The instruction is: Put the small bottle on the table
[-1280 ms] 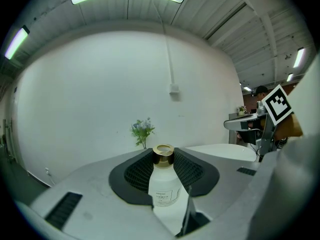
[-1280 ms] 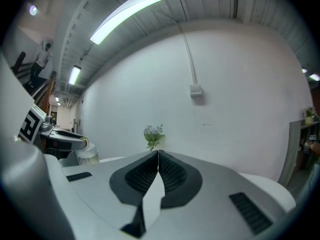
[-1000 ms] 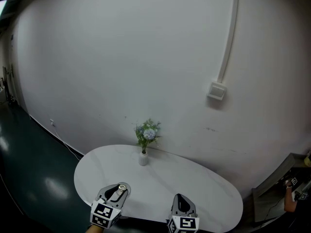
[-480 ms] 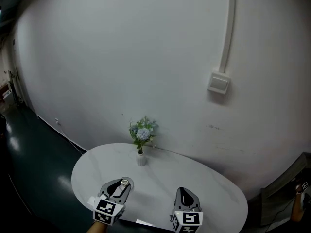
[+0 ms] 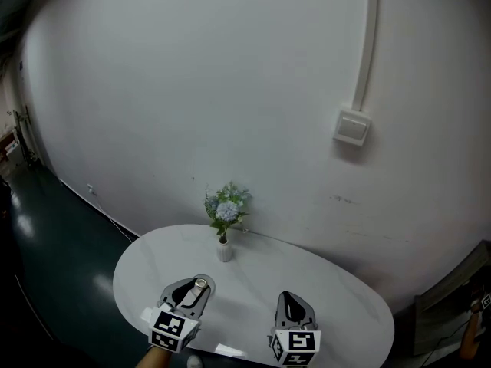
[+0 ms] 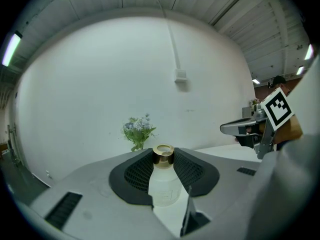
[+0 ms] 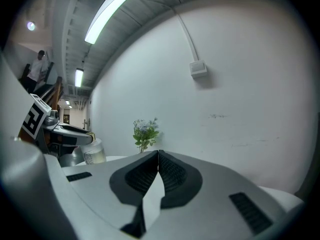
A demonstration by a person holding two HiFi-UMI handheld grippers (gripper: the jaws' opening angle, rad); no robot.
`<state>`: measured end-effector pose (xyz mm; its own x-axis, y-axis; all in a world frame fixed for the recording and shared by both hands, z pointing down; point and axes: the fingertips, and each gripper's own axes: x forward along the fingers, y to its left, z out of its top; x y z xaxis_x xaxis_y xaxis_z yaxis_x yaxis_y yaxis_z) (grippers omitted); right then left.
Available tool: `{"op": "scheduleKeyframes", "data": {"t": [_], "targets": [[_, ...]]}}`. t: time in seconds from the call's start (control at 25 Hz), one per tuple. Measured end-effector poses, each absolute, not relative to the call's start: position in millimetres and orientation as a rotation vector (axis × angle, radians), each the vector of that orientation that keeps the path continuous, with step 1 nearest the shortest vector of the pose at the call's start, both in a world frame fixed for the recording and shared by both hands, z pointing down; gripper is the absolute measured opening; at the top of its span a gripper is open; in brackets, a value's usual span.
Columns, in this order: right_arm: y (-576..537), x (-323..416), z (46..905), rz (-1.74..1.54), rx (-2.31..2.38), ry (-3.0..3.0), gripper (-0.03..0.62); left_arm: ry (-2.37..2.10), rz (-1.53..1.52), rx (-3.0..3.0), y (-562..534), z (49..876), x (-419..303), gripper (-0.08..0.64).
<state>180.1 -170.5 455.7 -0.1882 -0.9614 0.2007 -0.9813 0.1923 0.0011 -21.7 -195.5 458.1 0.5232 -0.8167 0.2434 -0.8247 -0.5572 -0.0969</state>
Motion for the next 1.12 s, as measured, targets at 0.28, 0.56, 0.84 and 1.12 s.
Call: {"op": "scheduleKeyframes", "data": {"t": [0.28, 0.56, 0.84, 1.12], "targets": [[-186.5, 162.7, 457.1, 0.191, 1.902, -2.287, 0.063, -1.426, 0.384, 2.741, -215.6, 460.9, -30.9, 0.129], [-199.6, 150.7, 469.5, 0.205, 1.88, -2.273, 0.063, -1.404, 0.385, 2.724, -230.1, 474.7, -40.0, 0.129], [-203.1, 150.5, 487.1, 0.253, 1.889, -2.232, 0.063, -1.376, 0.405, 2.709, -235.8, 492.0, -39.1, 0.129], [-204.8, 148.2, 505.7, 0.32, 1.873, -2.201, 0.063, -1.339, 0.433, 2.696, -239.8, 507.6, -35.7, 0.129]]}}
